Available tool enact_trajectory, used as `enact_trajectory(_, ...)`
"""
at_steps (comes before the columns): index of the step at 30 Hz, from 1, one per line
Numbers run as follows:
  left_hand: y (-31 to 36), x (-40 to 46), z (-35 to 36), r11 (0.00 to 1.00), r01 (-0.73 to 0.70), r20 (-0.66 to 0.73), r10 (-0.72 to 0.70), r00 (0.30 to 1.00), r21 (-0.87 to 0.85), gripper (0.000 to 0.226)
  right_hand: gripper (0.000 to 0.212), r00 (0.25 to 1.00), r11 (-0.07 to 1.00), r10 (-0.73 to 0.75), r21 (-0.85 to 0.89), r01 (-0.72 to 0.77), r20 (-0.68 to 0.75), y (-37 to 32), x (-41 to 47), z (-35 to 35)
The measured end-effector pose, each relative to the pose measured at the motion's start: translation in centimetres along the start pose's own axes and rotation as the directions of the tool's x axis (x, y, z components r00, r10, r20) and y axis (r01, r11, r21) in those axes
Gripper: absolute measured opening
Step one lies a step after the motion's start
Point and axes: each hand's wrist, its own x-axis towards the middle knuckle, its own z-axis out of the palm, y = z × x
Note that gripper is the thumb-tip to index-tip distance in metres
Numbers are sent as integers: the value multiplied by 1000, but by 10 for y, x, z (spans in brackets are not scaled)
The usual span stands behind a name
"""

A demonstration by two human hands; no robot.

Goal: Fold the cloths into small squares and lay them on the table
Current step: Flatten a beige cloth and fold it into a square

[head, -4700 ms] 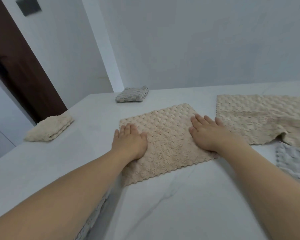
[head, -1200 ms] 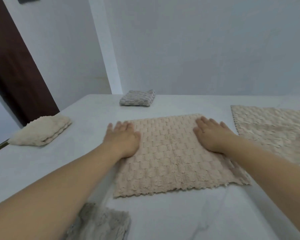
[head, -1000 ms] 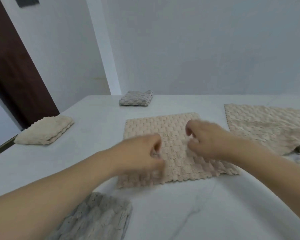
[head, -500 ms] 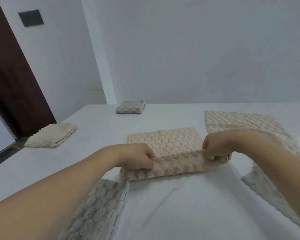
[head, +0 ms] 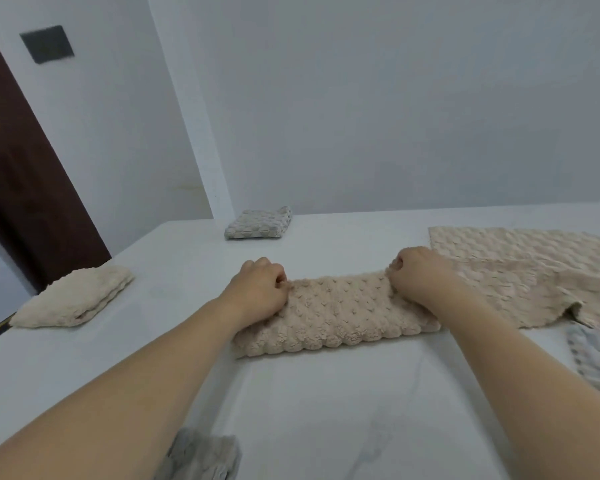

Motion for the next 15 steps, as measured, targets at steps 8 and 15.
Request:
enact_trajectory(8, -10, 1, 8, 990, 39, -64, -48, 997, -132, 19, 21, 994, 995, -61, 81, 54, 93, 5, 6, 2)
enact_trajectory(15, -8, 0, -4, 926, 49, -10, -56, 998, -375, 22, 11, 990, 691, 33, 713, -120, 134, 7, 9, -10)
